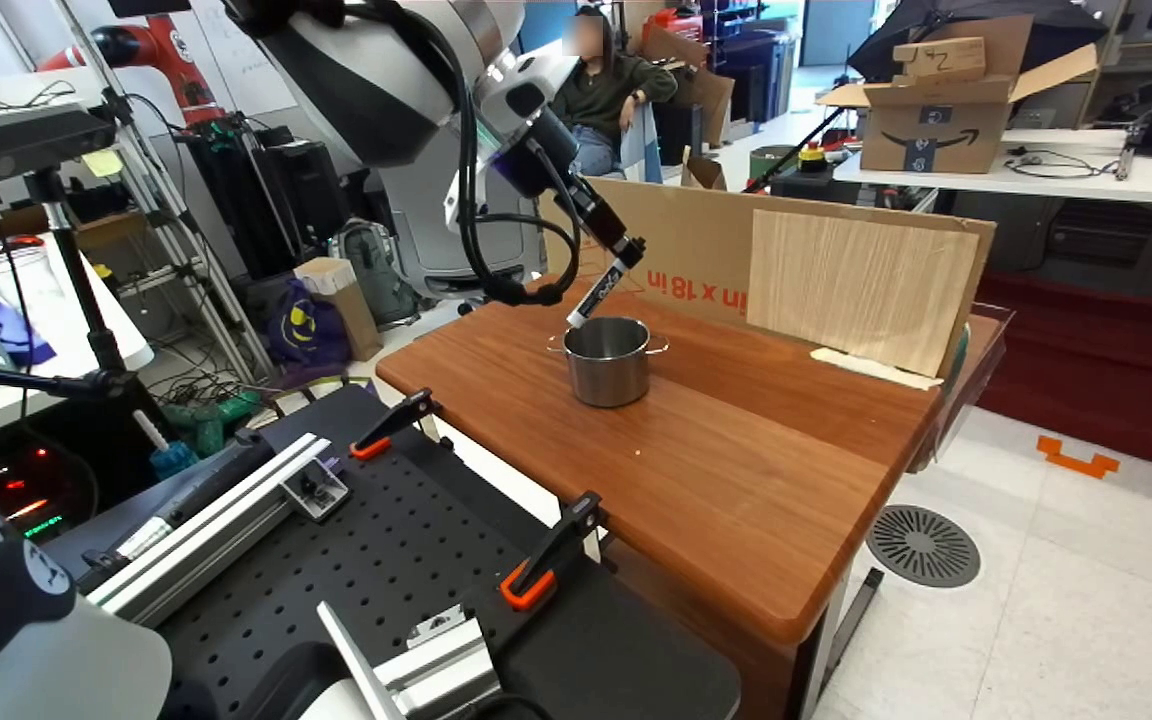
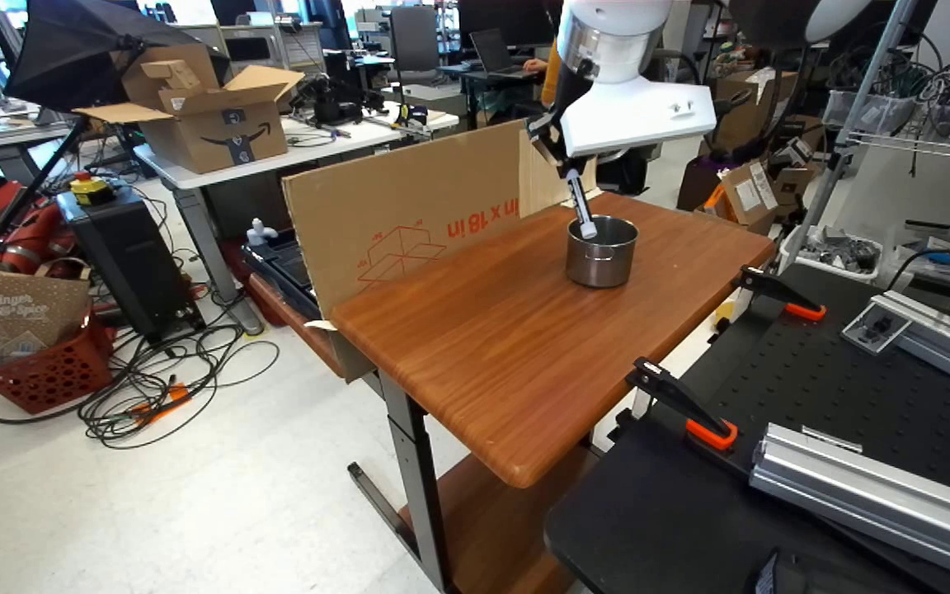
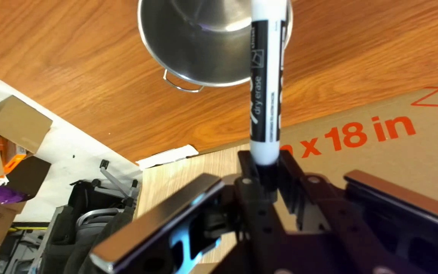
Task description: Pick up the black marker and place it in the silver pot
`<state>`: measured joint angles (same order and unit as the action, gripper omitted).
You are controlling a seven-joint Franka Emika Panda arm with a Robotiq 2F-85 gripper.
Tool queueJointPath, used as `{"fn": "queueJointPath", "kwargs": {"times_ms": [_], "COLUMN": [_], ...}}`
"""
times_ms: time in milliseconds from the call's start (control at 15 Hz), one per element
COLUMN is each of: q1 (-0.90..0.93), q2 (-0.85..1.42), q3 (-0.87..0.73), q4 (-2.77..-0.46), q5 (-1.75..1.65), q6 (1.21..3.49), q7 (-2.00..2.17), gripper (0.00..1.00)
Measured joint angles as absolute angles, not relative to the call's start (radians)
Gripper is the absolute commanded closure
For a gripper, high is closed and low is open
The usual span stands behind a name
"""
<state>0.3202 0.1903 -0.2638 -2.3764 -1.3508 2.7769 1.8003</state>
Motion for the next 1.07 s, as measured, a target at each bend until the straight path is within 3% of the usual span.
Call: {"fn": "queueJointPath", "kwargs": {"times_ms": [1067], "q1": [0.313], "q2": [0.242], "q3": [-0.284], "q4": [-2.381], "q5": [-1.466], "q6": [2.776], "q7": [1.913], "gripper": [0.95]}}
